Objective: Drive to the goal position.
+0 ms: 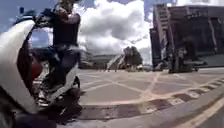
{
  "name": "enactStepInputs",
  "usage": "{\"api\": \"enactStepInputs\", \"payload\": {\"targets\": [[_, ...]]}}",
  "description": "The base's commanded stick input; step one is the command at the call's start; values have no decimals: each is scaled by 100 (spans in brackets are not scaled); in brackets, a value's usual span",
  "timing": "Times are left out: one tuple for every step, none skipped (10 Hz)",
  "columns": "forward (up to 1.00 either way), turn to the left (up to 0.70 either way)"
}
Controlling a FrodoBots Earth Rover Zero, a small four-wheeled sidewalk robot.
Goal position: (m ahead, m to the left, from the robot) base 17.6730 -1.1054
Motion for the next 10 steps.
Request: {"api": "enactStepInputs", "payload": {"targets": [[70, 0], [70, 0], [70, 0], [70, 0], [70, 0], [70, 0], [70, 0], [70, 0], [70, 0], [70, 0]]}}
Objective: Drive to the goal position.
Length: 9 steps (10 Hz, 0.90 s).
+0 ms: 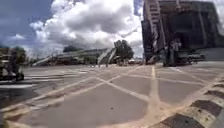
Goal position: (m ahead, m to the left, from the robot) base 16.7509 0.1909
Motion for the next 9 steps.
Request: {"api": "enactStepInputs", "payload": {"targets": [[70, 0], [70, 0], [70, 0], [70, 0], [70, 0], [70, 0], [70, 0], [70, 0], [70, 0]]}}
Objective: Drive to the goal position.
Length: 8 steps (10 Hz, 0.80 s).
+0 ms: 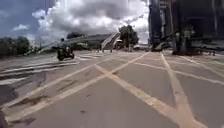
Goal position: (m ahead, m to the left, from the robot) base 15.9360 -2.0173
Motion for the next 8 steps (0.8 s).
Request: {"api": "enactStepInputs", "payload": {"targets": [[70, 0], [70, 0], [70, 0], [70, 0], [70, -5], [70, -11], [70, -14], [70, -14]]}}
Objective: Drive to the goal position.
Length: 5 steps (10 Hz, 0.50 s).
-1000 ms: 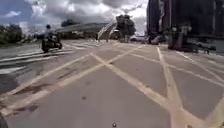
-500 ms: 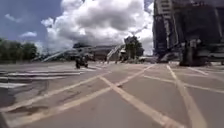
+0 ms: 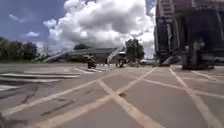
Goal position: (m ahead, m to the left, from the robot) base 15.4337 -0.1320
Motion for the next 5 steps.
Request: {"api": "enactStepInputs", "payload": {"targets": [[70, -14], [70, -11], [70, -1], [70, 0], [70, 0]]}}
